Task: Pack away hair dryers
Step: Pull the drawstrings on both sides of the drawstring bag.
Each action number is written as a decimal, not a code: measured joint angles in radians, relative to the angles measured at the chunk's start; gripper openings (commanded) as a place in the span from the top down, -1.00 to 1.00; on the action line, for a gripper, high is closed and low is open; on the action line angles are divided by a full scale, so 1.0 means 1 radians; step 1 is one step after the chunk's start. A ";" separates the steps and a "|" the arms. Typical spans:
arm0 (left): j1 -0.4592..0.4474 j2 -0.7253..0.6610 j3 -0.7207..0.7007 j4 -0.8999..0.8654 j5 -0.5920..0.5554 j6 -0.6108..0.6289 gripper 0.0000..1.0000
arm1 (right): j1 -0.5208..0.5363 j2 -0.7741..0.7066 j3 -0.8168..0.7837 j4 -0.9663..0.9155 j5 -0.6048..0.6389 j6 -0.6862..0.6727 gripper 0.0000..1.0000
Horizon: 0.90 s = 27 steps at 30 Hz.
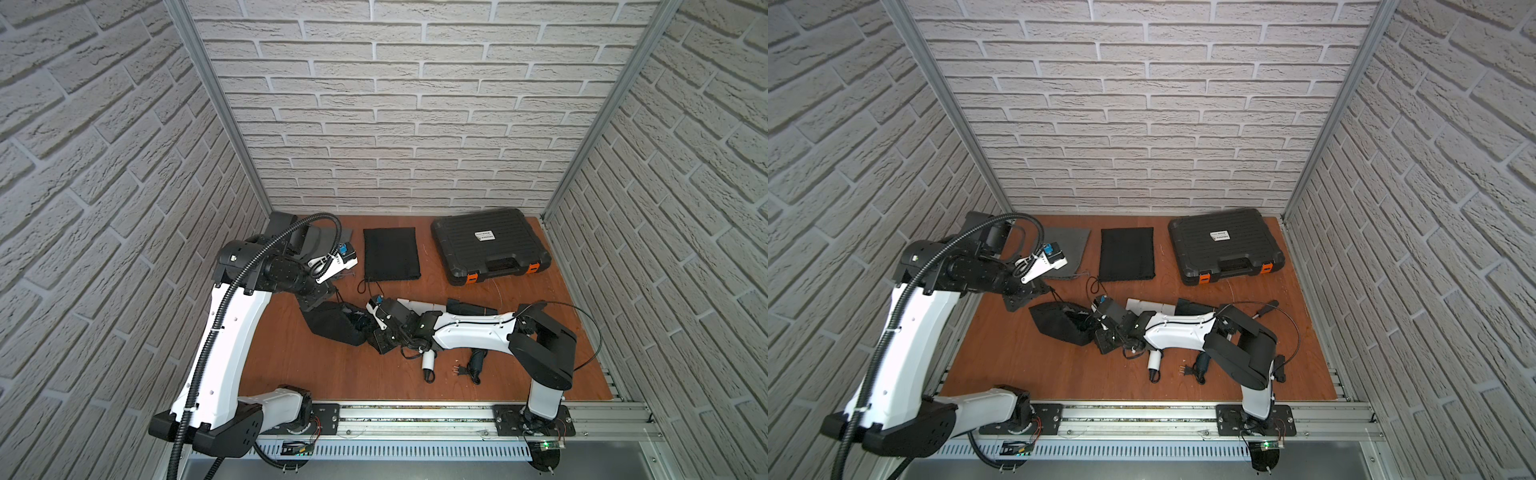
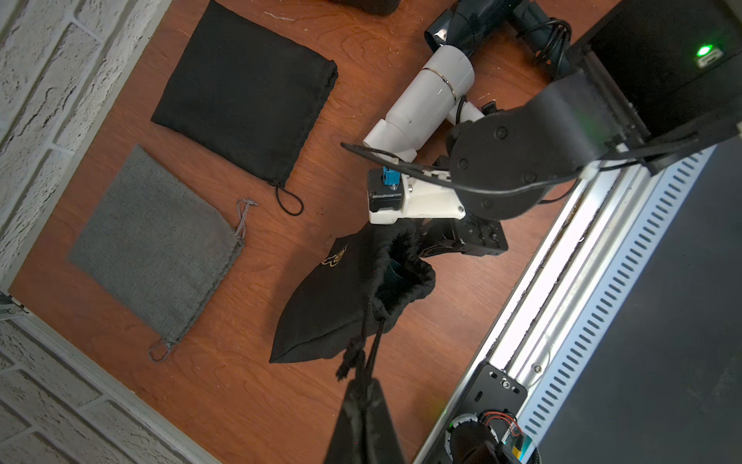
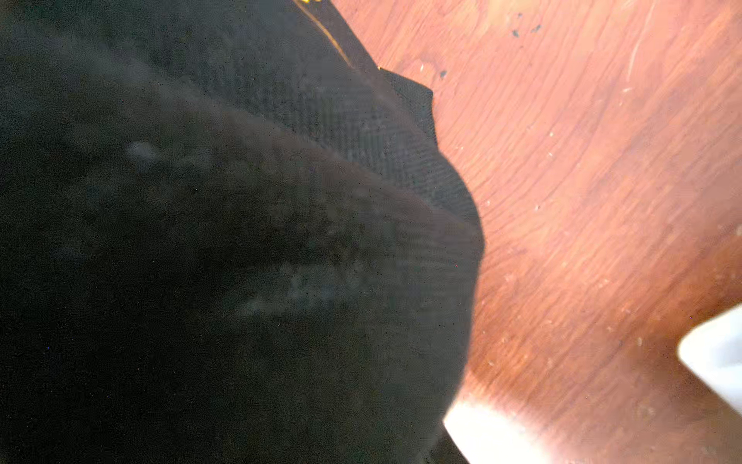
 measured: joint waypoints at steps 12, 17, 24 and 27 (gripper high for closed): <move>-0.001 0.000 0.002 -0.004 0.001 0.000 1.00 | 0.002 0.023 0.008 0.037 0.042 0.002 0.95; -0.001 0.000 0.002 -0.005 0.000 0.000 1.00 | 0.002 0.038 0.008 0.043 0.078 0.003 0.95; -0.001 0.000 0.004 -0.005 -0.001 0.001 1.00 | 0.003 0.034 0.008 -0.024 0.174 0.008 0.95; -0.001 -0.001 0.006 -0.005 -0.001 0.001 1.00 | 0.003 0.021 0.005 -0.070 0.221 0.019 0.95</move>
